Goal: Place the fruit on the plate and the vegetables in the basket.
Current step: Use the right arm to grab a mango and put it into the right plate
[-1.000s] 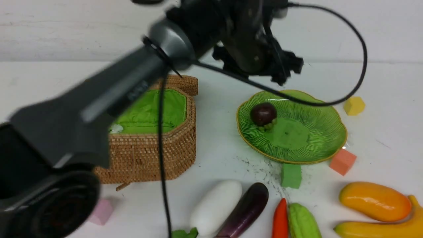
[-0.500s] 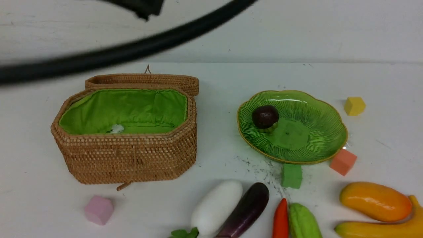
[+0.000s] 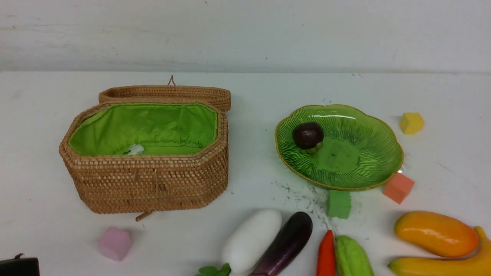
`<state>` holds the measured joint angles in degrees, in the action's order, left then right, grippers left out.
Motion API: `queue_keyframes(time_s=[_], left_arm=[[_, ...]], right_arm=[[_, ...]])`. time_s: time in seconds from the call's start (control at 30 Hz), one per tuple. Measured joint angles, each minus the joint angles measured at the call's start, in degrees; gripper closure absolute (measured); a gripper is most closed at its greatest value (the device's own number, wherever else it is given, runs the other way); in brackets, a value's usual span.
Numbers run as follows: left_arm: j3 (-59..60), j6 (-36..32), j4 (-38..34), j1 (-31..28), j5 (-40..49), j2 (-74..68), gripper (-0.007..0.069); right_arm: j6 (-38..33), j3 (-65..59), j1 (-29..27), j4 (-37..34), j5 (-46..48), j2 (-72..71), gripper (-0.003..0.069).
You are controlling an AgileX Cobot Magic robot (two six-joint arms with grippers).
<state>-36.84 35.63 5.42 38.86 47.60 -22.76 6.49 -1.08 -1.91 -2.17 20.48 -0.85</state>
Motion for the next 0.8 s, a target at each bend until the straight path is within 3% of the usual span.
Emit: queue_keyframes(time_s=[0.6, 0.8], left_arm=[[0.3, 0.3, -2.4, 0.0, -1.9, 0.1, 0.0585], [0.8, 0.3, 4.1, -0.1, -7.0, 0.1, 0.0582]], right_arm=[[0.0, 0.0, 0.0, 0.0, 0.0, 0.0, 0.0417], [0.0, 0.0, 0.0, 0.0, 0.0, 0.0, 0.0417]])
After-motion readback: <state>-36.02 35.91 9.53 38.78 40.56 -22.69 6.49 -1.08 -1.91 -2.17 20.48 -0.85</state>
